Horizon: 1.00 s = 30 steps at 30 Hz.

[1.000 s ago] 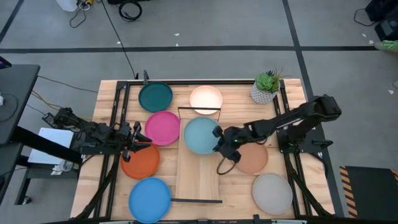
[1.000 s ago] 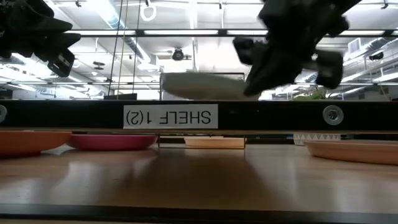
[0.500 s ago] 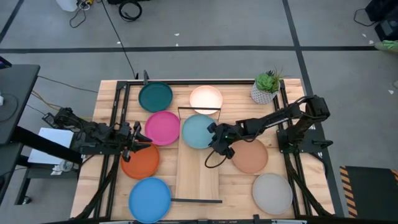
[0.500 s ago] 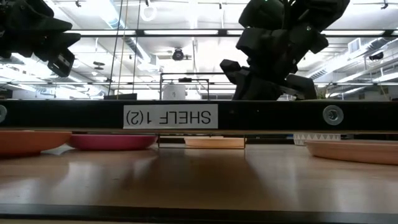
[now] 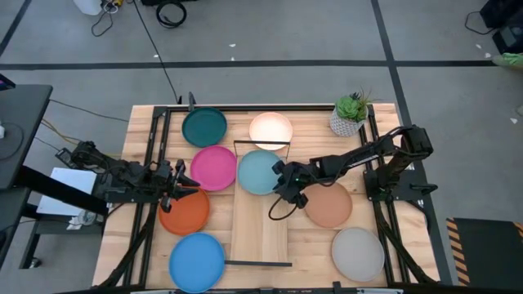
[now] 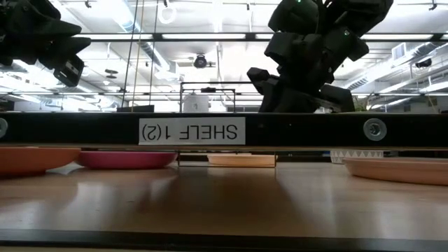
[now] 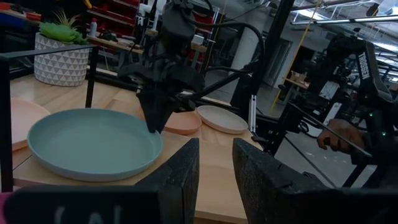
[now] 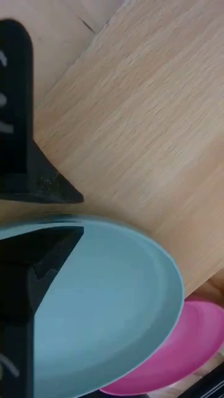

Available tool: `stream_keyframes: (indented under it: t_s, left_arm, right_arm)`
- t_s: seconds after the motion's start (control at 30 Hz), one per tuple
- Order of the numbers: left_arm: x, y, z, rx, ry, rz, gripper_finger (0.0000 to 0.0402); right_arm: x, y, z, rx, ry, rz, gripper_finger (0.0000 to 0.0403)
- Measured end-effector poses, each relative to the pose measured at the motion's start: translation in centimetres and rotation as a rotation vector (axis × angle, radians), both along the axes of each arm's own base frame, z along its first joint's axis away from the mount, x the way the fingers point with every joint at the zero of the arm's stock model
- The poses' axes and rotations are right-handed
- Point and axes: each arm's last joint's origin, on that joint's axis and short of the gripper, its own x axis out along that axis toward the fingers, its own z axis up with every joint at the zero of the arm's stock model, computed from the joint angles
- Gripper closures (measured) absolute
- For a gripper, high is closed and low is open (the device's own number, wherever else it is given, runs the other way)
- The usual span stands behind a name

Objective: Place and stack plates onto a shelf
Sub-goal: Put the light blue plate on the shelf, then stack the peach plate on top of the light blue plate on the shelf

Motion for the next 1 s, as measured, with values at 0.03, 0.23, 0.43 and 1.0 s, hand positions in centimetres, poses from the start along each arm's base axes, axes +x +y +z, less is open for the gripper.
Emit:
stream_keyframes:
  t_s: [0.03, 0.23, 0.43, 1.0]
  left_arm:
    - [0.0, 0.0, 0.0, 0.000, 0.000, 0.000, 0.0298]
    - [0.0, 0.0, 0.0, 0.000, 0.000, 0.000, 0.0298]
    - [0.0, 0.0, 0.0, 0.000, 0.000, 0.000, 0.0299]
    - [0.0, 0.0, 0.0, 0.000, 0.000, 0.000, 0.0299]
  right_arm:
    - [0.0, 0.0, 0.0, 0.001, 0.000, -0.004, 0.0323]
    - [-0.9, 0.5, 1.4, -0.027, 0.003, -0.076, 0.0313]
    - [-2.7, 1.3, 3.3, -0.024, 0.025, -0.132, 0.0312]
    - [-7.5, -5.3, 7.3, -0.055, 0.022, -0.739, 0.0314]
